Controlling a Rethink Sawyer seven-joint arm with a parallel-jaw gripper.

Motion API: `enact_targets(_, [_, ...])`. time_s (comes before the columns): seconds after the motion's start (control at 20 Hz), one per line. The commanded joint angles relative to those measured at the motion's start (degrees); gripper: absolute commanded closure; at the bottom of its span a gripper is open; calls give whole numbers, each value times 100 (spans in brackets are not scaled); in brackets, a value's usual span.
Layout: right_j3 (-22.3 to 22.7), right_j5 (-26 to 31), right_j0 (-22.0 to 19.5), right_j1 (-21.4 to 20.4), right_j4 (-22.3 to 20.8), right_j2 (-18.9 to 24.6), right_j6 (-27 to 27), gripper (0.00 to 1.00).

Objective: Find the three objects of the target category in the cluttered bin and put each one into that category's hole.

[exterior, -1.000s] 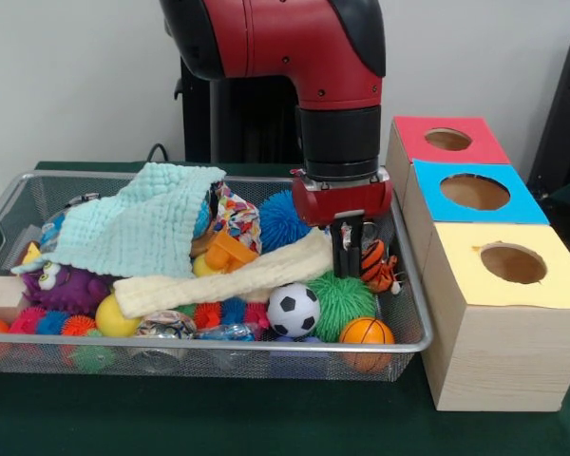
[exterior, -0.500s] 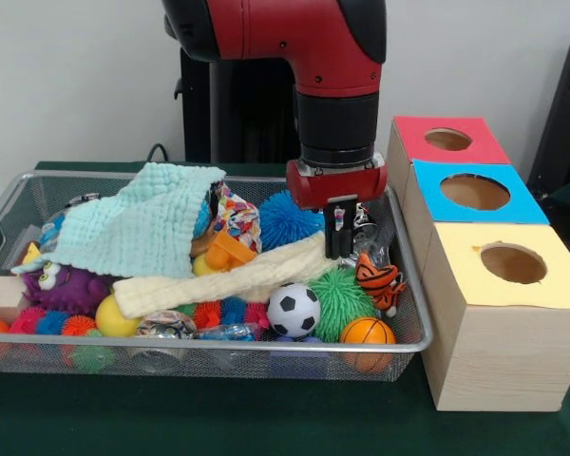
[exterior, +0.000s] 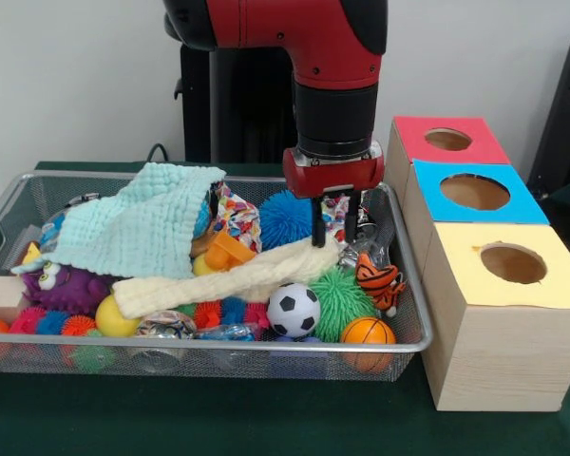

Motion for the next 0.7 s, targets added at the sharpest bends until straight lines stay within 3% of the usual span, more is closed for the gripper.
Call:
enact_targets(0.05, [-378, 286, -23, -15, 101, 318, 336, 0])
enact_targets(0.7, [-287, -228, 26, 271, 60, 289, 581, 0])
